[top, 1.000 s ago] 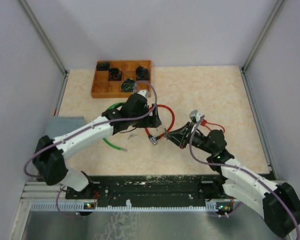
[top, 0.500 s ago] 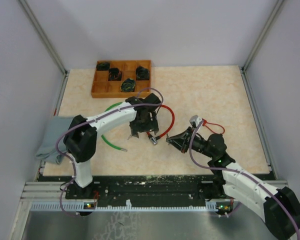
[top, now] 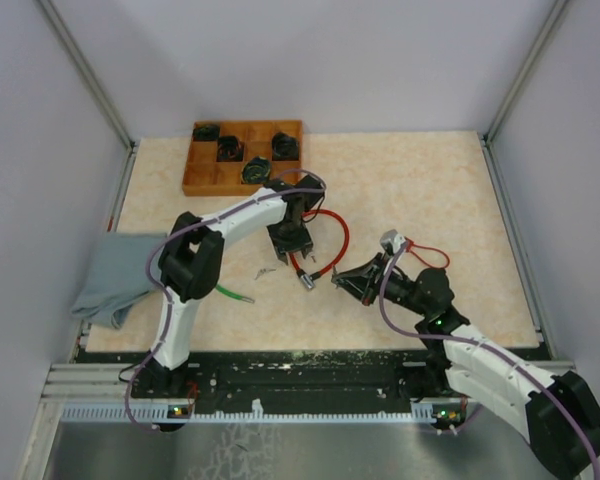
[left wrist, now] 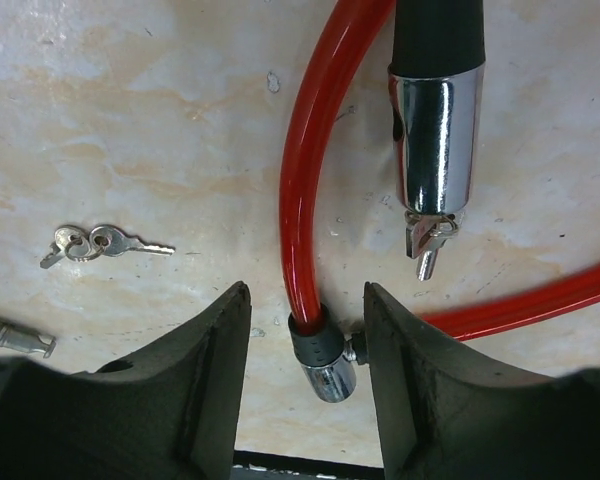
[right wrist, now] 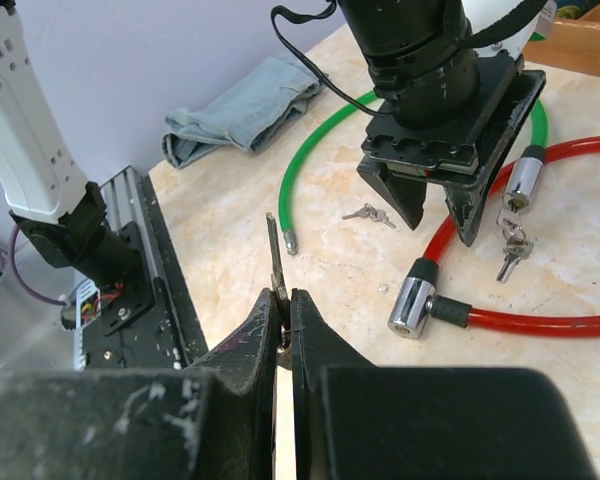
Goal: Unlock with the key
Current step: Pick up the lock from the center of the board.
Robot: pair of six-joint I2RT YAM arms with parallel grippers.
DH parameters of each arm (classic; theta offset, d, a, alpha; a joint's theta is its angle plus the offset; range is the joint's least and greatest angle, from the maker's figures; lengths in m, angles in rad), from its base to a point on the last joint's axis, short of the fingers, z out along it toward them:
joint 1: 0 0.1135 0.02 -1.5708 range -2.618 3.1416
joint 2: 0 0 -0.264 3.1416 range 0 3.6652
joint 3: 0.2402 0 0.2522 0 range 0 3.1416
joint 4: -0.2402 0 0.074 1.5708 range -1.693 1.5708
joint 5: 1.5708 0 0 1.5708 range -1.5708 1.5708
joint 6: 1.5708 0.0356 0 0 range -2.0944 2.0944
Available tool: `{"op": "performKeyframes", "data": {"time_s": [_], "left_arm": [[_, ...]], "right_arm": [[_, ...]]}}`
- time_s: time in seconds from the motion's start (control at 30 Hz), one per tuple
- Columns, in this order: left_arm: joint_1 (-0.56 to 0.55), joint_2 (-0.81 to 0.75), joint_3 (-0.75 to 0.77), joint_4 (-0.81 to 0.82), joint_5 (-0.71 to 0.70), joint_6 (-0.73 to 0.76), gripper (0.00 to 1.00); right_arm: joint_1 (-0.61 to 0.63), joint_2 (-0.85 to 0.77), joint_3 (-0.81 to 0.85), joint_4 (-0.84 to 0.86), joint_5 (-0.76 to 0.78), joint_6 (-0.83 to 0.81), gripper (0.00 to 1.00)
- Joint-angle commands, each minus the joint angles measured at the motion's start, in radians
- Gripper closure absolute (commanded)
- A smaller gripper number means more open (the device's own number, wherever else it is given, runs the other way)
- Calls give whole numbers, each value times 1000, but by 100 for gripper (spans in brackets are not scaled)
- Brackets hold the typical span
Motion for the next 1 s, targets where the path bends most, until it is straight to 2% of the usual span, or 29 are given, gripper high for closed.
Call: {"op": "performKeyframes", "data": {"time_s": [0.0, 0.17, 0.33, 0.5, 0.57, 0.6, 0.63, 0.67, 0.97], "left_arm": [[-6, 40, 45, -67, -17, -32, 46], [-7, 68, 37, -96, -2, -46, 49], [-13, 94, 25, -68, 32, -51, 60], [-17, 135, 15, -55, 66, -58, 67], [-16, 135, -13, -33, 92, -58, 74], [-15, 131, -30, -15, 111, -58, 81], [-14, 124, -48, 9, 134, -58, 94], [-10, 115, -65, 28, 155, -62, 100], [45, -56, -143, 244, 345, -71, 100]], "right_arm": [[3, 19, -7, 88, -15, 17, 100], [2, 20, -8, 93, -13, 22, 100], [2, 15, -12, 104, -14, 31, 100], [3, 5, -14, 101, -9, 31, 100], [2, 2, -15, 100, -5, 31, 100], [2, 1, -15, 100, -4, 30, 100], [2, 1, -15, 100, -3, 31, 100], [2, 1, -14, 100, -4, 31, 100], [3, -66, 13, -2, 10, -3, 100]]}}
